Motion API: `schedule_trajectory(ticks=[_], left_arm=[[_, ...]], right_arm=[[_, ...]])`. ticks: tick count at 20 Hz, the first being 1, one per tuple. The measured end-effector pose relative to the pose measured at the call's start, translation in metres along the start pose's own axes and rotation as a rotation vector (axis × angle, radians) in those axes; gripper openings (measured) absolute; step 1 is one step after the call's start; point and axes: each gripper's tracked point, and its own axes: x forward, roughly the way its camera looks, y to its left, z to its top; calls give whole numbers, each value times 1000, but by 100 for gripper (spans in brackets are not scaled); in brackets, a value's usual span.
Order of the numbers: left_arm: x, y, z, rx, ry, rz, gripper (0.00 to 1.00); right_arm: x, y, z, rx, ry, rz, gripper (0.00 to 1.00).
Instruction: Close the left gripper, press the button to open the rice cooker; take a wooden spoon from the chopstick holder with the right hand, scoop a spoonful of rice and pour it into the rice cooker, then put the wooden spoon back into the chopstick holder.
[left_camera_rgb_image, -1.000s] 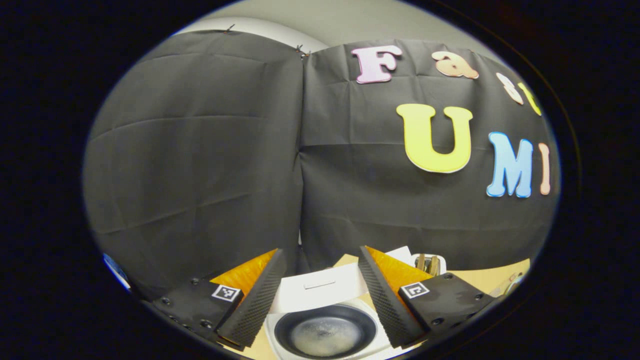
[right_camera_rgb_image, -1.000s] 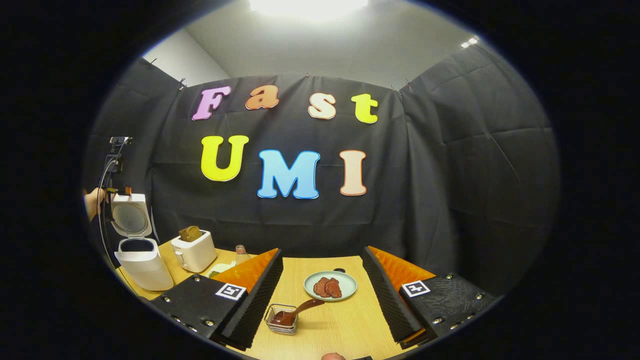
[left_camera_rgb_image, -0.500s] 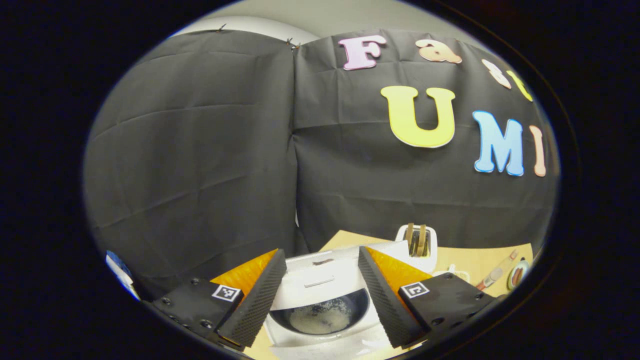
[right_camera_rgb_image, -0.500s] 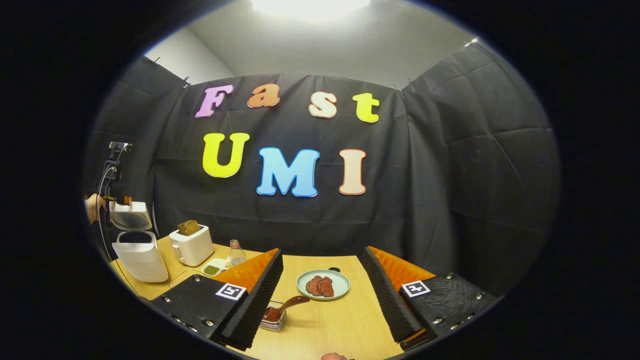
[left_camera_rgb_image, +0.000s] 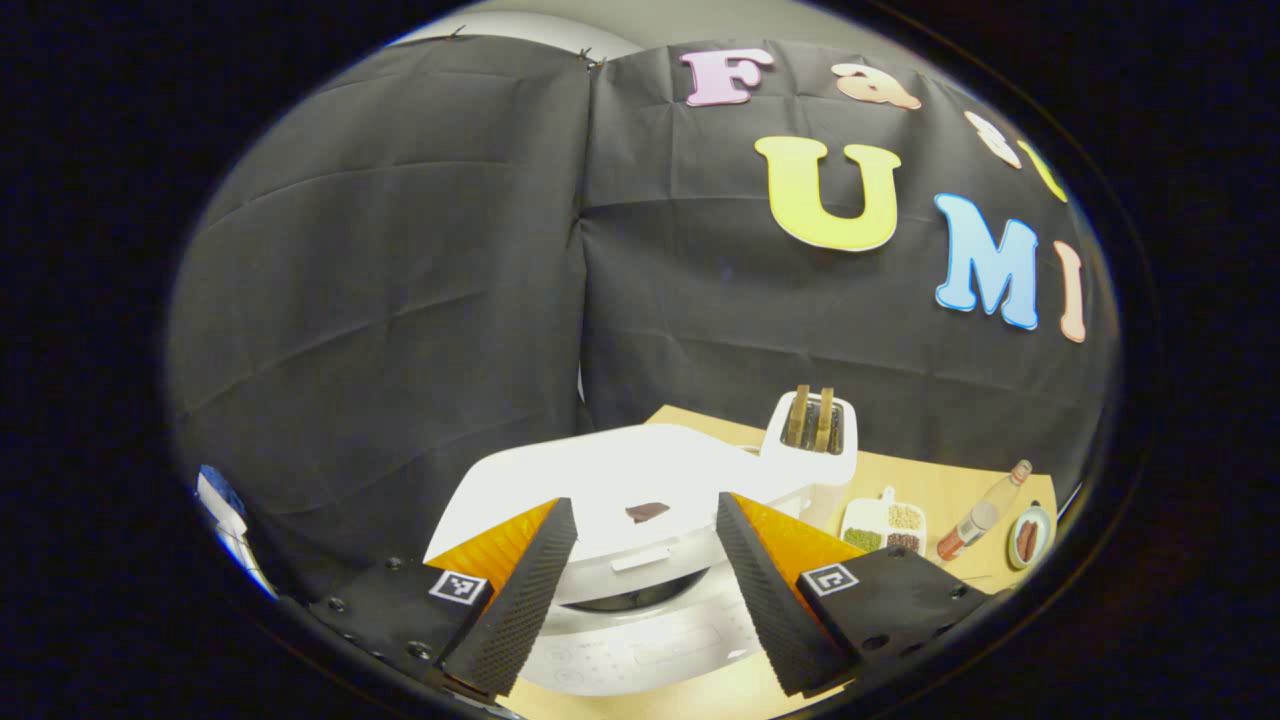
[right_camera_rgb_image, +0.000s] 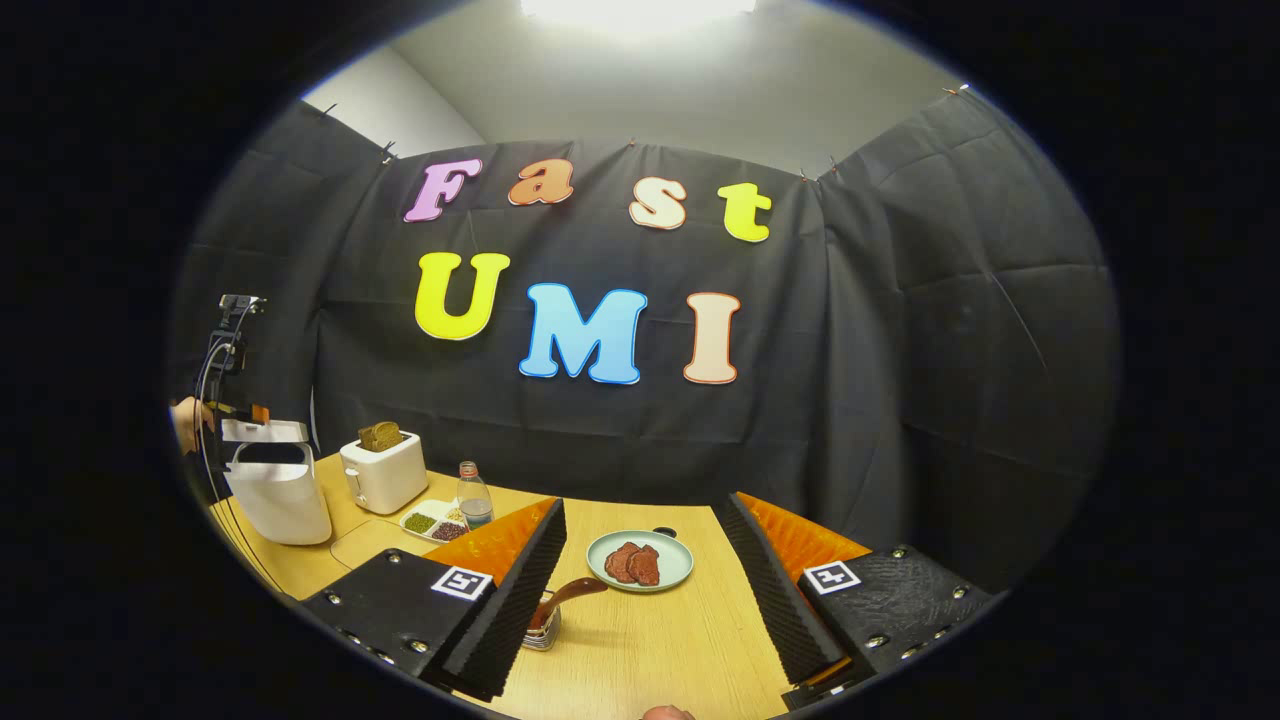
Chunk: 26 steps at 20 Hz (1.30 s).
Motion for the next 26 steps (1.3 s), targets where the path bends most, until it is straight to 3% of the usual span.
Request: schedule_trajectory(ticks=[9,13,20,25,26], left_arm=[[4,-8,-72,17,98,18,99],[5,-11,-78,50,96,28,99],[6,-13,-86,-82,175,10,100],[9,-11,-78,-109,189,-14,100],[7,-12,-76,-101,183,-23,96]], right_arm=[[-2,0,-6,-12,10,5,98],[0,0,-5,2,10,2,98],[6,18,-11,9,12,25,98],[8,31,-9,19,-5,46,98],[8,33,-5,25,-13,52,98]])
